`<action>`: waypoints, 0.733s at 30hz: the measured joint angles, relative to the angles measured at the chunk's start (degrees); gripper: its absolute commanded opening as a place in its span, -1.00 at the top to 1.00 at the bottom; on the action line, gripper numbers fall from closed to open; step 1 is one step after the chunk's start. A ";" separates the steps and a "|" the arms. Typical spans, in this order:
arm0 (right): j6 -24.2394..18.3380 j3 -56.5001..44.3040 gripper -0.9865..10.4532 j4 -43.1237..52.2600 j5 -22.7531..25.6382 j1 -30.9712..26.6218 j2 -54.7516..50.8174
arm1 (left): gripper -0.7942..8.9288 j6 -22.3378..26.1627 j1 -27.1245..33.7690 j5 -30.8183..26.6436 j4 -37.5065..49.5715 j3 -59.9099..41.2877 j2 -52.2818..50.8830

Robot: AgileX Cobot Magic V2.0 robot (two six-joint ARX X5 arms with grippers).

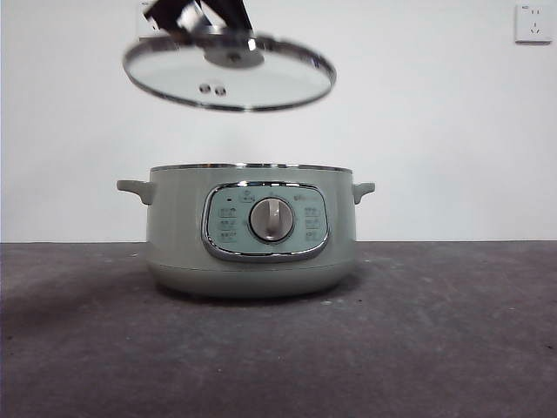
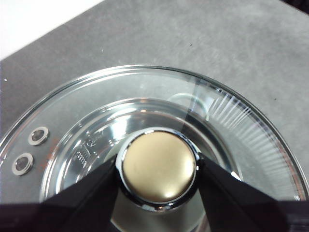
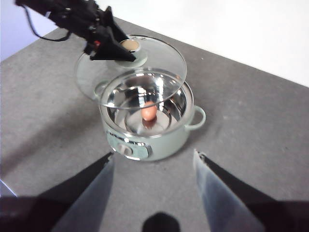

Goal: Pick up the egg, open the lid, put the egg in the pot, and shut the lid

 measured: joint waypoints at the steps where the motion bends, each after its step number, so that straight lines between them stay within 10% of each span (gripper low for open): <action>1: 0.20 -1.03 0.34 0.00 0.55 0.00 -1.18 | 0.85 0.09 -0.09 0.00 0.42 0.00 0.79; 22: 3.45 -8.55 0.34 0.00 5.29 0.00 -12.37 | 0.85 0.55 -0.63 -0.11 1.60 0.00 9.14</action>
